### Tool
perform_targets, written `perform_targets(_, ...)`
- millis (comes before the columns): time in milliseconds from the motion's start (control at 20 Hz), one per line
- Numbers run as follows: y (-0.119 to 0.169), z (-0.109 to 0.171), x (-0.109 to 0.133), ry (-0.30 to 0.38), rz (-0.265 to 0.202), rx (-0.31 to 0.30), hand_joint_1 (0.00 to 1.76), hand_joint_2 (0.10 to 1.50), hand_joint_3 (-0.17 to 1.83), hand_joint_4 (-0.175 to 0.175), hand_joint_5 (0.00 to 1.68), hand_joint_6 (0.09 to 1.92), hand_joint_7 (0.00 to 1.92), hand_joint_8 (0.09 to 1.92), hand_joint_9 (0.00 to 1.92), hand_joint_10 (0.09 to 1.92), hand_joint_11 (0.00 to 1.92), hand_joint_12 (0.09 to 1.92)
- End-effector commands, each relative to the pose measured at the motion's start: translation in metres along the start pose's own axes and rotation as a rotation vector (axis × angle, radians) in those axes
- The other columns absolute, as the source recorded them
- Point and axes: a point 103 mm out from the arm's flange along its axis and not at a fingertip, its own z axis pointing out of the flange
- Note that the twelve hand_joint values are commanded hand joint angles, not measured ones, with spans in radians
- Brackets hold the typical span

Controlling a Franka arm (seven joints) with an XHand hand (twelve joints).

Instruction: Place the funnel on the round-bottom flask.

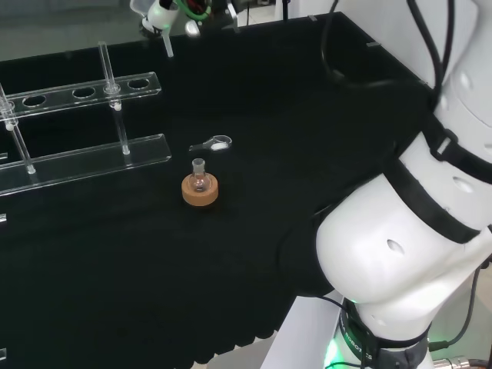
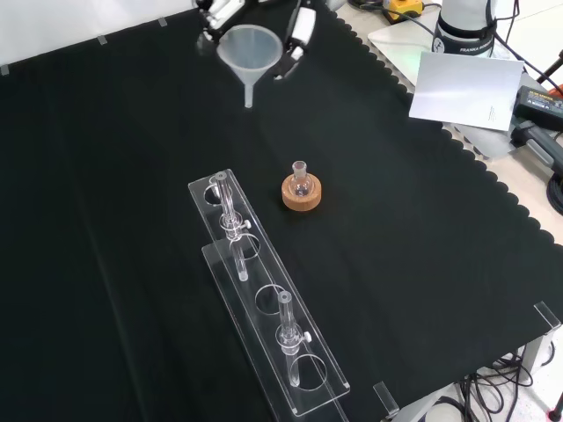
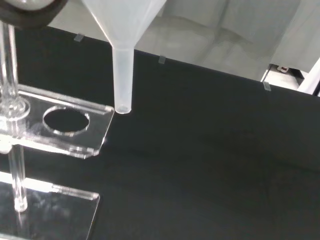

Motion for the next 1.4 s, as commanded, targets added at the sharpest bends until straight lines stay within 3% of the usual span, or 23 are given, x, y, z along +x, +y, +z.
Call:
perform_targets(50,-0.054,0.013,-0.001,0.041,0.038,-0.008,0.84,0.74,0.5,-0.029,0.62,0.54,0.89,0.7,1.12,0.53,0.65,1.25)
perform_targets(400,-0.083,0.04,0.004,0.055,0.043,0.002,0.84,0.73,0.5,-0.031,0.61,0.55,0.88,0.71,1.11,0.53,0.66,1.25)
perform_targets(750,-0.104,0.074,0.02,0.07,0.015,0.007,0.84,0.73,0.5,-0.035,0.6,0.55,0.86,0.71,1.1,0.53,0.66,1.25)
perform_targets(1400,-0.105,0.13,0.036,0.077,-0.004,0.039,0.83,0.73,0.51,-0.047,0.54,0.54,0.82,0.73,1.06,0.54,0.65,1.25)
